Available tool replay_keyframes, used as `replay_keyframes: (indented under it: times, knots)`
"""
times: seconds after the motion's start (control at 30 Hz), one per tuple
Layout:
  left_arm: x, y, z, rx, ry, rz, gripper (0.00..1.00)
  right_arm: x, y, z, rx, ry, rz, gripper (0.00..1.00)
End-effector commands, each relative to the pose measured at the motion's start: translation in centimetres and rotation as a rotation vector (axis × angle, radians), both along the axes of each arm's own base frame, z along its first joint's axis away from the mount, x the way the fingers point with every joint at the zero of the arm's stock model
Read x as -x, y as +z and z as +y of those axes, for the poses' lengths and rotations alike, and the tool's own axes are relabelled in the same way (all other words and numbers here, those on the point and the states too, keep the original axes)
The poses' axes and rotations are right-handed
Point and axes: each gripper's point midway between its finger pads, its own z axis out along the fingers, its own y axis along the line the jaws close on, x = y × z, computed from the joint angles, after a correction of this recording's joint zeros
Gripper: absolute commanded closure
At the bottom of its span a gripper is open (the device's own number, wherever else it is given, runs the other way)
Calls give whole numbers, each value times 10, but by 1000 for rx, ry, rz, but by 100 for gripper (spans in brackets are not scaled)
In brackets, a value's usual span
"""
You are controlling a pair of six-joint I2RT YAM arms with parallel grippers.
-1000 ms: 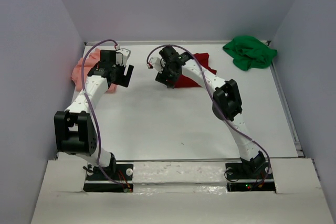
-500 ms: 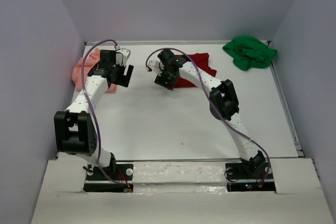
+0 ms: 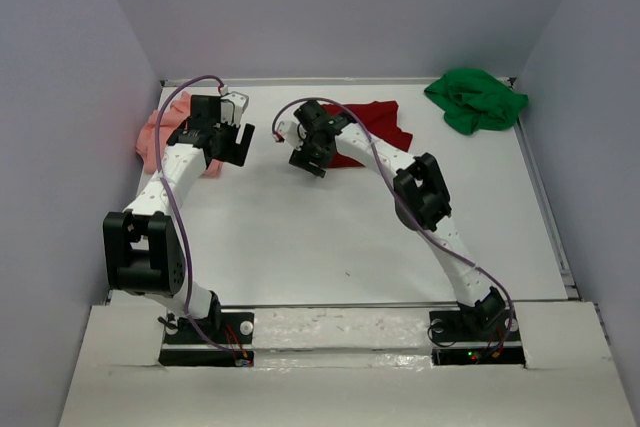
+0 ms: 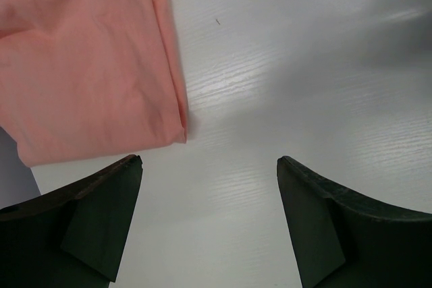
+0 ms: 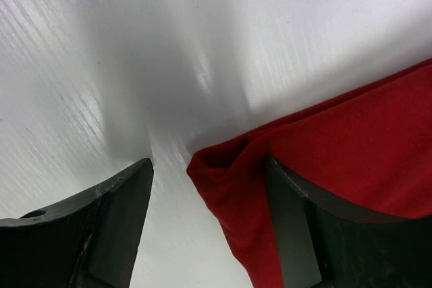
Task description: Fold and stack the t-shirts
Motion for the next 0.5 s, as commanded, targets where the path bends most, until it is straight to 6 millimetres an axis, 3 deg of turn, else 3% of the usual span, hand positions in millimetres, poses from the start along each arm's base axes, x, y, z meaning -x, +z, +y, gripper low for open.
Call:
replay_keyframes:
  times: [0.0,0.23,0.47]
  knots:
    - [-2,16,-4,12,-11,-39,7,-4,-14,7,10,12,-33,28]
    - [4,34,-10,46,-31,-74,7,-14,-24,-6,81,2,-90,30]
    - [5,33,-12,52,-40,-64,7,-21,-24,-15,127,-25,-132,34]
